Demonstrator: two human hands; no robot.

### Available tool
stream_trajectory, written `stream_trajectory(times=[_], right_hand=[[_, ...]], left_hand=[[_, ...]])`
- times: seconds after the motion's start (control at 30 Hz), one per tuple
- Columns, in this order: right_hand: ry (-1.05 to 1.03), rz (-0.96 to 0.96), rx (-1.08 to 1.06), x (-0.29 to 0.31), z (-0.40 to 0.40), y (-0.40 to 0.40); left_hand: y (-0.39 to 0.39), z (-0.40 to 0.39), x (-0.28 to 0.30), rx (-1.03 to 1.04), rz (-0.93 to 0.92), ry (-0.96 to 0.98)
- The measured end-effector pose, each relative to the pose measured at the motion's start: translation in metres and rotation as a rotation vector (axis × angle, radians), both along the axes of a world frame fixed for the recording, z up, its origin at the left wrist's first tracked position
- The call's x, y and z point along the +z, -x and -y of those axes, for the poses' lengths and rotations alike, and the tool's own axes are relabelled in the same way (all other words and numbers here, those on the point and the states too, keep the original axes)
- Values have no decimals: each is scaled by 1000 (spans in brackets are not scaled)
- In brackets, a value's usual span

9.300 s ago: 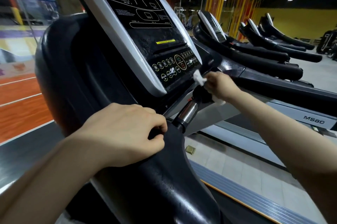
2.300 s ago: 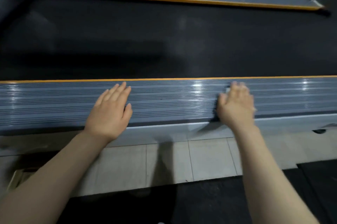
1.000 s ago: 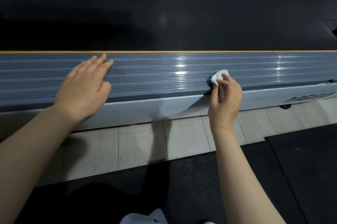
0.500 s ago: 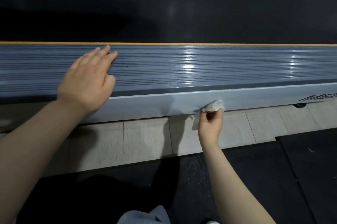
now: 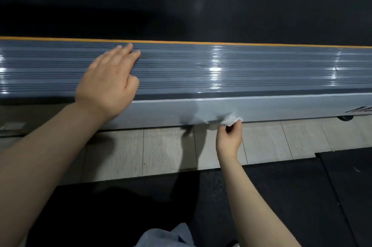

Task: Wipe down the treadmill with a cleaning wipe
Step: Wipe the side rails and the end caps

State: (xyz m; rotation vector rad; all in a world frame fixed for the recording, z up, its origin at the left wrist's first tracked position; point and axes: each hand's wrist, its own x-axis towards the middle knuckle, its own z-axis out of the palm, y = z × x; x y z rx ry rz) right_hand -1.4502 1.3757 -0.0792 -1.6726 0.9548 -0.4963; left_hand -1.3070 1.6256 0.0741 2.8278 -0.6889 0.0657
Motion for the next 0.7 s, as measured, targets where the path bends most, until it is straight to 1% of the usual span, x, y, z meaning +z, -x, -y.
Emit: stream_trajectory(times=[0.03, 0.07, 0.13, 0.17, 0.23, 0.3, 0.37, 0.43, 0.5, 0.57, 0.63, 0.7], right_hand=[[-37, 69, -23, 9, -5, -1], [-31, 139, -32, 19, -10, 0], [82, 267, 10, 41, -20, -2], [188, 307, 40, 51, -22, -6], [495, 345, 121, 64, -24, -19], [751, 353, 194, 65, -24, -28], [867, 343, 214, 59, -21, -30], [878, 320, 222, 51, -17, -29], [838, 252, 264, 39, -18, -22], [732, 118, 345, 12, -23, -10], [577, -40, 430, -18, -30, -2], [503, -132, 432, -30, -31, -1]], left_hand=[[0, 0, 0, -3, -1, -3], [0, 0, -1, -4, 0, -9], [0, 0, -1, -4, -2, -17], [0, -1, -1, -4, -5, -18], [1, 0, -1, -8, -9, -13], [0, -1, -1, -13, -15, -9], [1, -2, 0, -16, -32, -12], [0, -3, -1, -25, -41, -7], [-1, -3, -1, -38, -41, -8], [-1, -4, -1, -47, -44, -5], [1, -8, 0, -60, -58, 7], [5, -14, 0, -85, -59, 15]])
